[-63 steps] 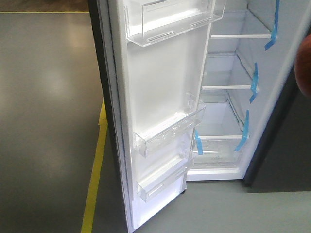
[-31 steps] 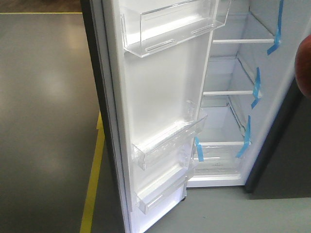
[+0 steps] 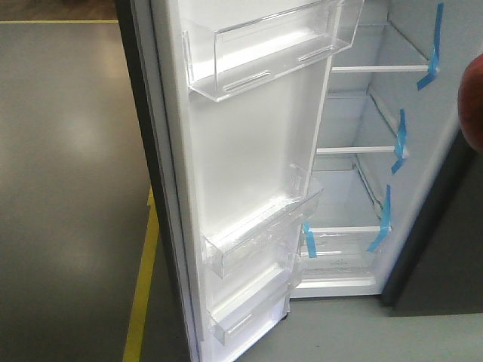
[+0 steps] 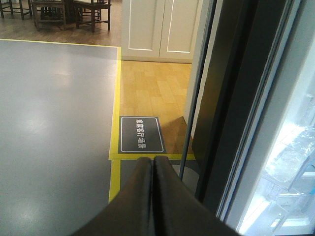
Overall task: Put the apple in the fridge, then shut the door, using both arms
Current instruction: 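Move the right gripper with the apple up toward the top door bin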
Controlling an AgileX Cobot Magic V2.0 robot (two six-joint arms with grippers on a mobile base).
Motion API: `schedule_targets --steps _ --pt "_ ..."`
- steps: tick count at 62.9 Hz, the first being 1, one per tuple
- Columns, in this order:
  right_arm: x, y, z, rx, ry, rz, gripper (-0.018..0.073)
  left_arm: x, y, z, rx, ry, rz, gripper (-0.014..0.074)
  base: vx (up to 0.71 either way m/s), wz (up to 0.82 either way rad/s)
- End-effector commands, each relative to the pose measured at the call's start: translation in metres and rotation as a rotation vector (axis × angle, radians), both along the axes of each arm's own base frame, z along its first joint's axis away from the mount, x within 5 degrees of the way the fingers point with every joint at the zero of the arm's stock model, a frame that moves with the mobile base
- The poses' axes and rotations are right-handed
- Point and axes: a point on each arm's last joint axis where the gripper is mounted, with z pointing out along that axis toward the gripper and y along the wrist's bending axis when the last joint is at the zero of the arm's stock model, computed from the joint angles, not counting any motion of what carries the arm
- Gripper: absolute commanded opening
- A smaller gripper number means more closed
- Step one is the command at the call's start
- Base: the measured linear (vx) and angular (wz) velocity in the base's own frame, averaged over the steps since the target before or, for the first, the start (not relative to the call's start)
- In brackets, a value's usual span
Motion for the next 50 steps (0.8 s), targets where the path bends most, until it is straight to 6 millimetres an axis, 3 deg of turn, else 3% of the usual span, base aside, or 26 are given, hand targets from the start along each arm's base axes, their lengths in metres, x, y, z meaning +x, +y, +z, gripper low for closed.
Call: schedule_targets --steps 1,50 --pt "0.0005 0.0005 0.0118 0.046 -0.074 -0.011 -0.0006 0.0010 -0.0019 -0.0015 -0.008 -0.044 -0.019 -0.0006 0.04 0.00" --pt "0.0005 0.0005 0.0118 0.046 -0.074 -0.011 -0.0006 0.0010 -0.0019 -0.0015 -0.008 -0.044 -0.019 -0.0006 0.05 0.00"
